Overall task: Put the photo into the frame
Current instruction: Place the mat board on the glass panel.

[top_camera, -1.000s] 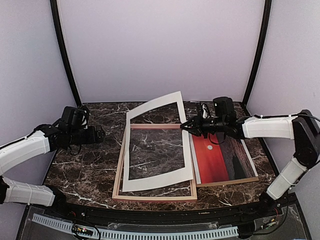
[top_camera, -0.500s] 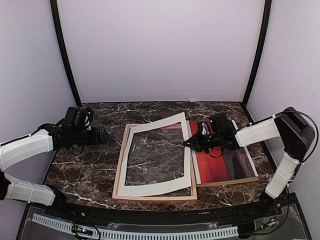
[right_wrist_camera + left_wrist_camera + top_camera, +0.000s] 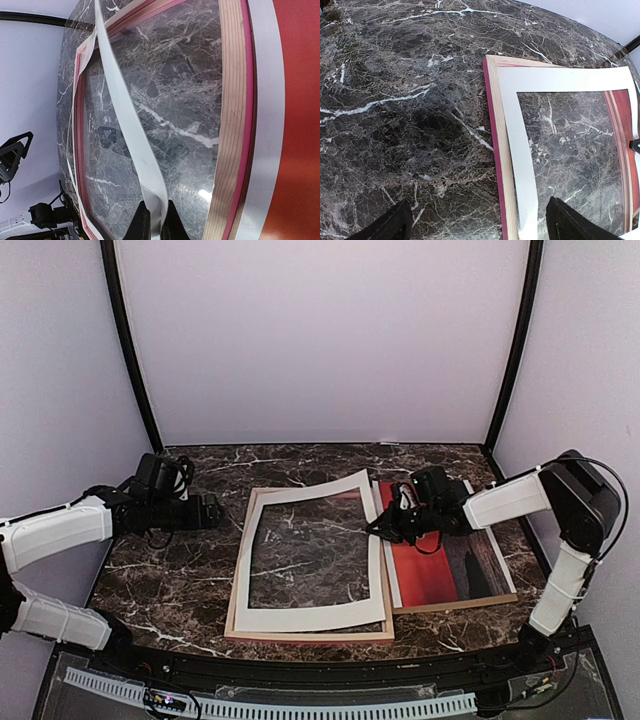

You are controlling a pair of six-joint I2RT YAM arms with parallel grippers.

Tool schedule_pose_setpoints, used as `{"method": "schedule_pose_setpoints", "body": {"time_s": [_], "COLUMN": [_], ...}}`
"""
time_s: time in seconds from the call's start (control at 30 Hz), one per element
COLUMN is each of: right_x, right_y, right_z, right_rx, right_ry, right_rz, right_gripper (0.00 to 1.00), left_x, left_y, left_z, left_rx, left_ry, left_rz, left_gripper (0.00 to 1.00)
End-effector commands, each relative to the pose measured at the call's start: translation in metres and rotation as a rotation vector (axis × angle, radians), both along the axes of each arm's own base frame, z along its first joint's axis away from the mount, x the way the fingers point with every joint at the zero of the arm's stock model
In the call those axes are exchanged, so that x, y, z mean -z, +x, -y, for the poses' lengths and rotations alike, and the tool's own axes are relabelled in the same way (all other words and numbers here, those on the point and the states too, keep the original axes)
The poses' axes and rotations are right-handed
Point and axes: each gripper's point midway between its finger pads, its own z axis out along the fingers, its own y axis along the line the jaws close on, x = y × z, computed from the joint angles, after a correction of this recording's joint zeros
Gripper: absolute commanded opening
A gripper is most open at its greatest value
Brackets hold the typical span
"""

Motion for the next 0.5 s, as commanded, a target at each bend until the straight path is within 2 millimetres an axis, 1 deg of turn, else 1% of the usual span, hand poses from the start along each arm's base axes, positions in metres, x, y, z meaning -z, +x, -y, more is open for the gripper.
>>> {"method": "schedule_pose_setpoints", "body": {"time_s": [0.0,0.1,0.33,0.47], "right_x": [-0.001,-0.001,-0.004,-0.004], "right_y": [0.009,0.010,0.010,0.008], "right_z": [-0.004,-0.002,0.005,0.007], "right_rx": [-0.012,-0.008,0.008,0.006], "right_ry": [-0.042,-0.060,-0.094,-0.097], "right_rz": [0.039,0.045,0.055,0.054], "right_gripper": [0.00,0.01,0.08,0.10], "left_x": [-0.017,-0.017,-0.012,-0.011], "left_y": [0.007,0.007,0.007,0.007], "left_z": [0.010,0.012,0.016,0.019], "left_rx": [0.018,0.023,0.030,0.037], "left_ry": [-0.035,-0.040,-0.042,-0.045], "left_rz": [0.041,0.041,0.028,0.024], "left_gripper": [0.96,0.96,0.97,0.97]}}
